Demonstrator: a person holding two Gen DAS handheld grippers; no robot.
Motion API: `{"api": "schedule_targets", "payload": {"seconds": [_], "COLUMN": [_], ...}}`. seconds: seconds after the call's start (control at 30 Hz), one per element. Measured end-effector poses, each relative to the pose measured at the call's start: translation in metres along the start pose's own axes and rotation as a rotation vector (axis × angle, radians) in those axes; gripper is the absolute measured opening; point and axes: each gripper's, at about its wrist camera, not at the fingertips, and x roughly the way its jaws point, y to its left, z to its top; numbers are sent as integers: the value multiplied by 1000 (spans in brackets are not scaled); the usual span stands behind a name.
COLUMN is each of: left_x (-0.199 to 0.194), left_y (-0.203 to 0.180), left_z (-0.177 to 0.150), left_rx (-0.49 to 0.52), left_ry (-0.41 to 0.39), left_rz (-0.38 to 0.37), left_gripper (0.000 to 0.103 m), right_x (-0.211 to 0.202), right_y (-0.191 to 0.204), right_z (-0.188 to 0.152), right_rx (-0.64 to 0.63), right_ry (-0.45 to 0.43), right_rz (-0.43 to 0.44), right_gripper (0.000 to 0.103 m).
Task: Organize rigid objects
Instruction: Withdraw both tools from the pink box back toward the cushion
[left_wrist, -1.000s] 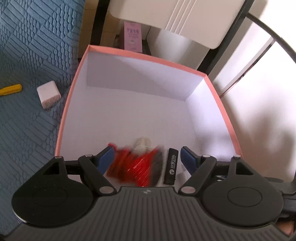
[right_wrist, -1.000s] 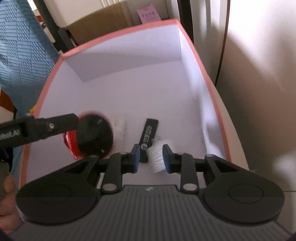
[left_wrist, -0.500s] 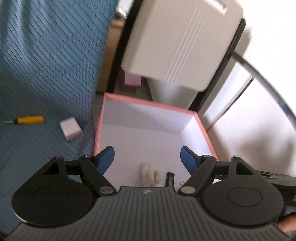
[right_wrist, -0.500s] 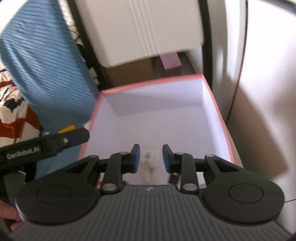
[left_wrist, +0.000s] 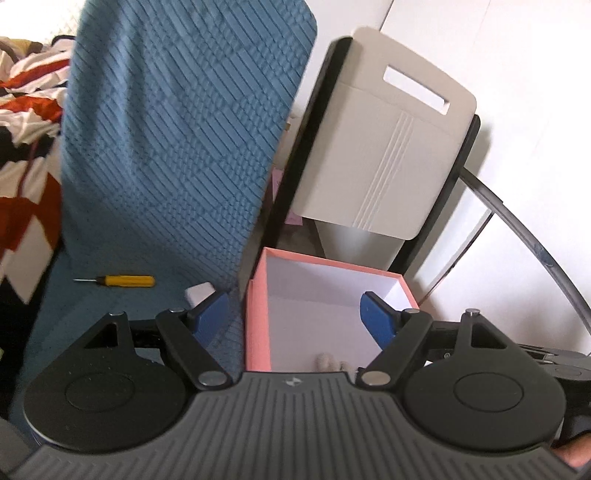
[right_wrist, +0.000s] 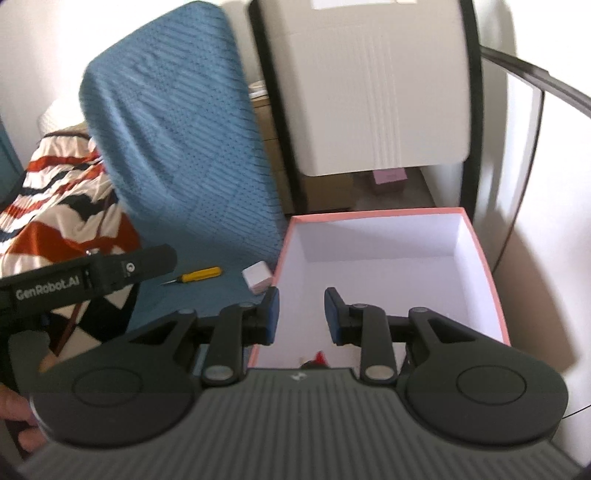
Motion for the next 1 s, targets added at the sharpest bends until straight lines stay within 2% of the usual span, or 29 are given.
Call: {"api": "schedule_targets", "payload": {"seconds": [0.57,1.0], "left_x": [-78,-116], "left_y": [55,79], "left_z": [-32,-63], "left_rx": [9,14], "left_ry": [-23,-16], "left_rz": [12,18], "left_gripper": [82,82], "right_x": [-28,-44], "right_y": [84,116], "right_z": [-55,-88], "right_rx": [-84,-90], "right_ry": [32,32], "right_rz": [35,29], "right_gripper": [31,31]}}
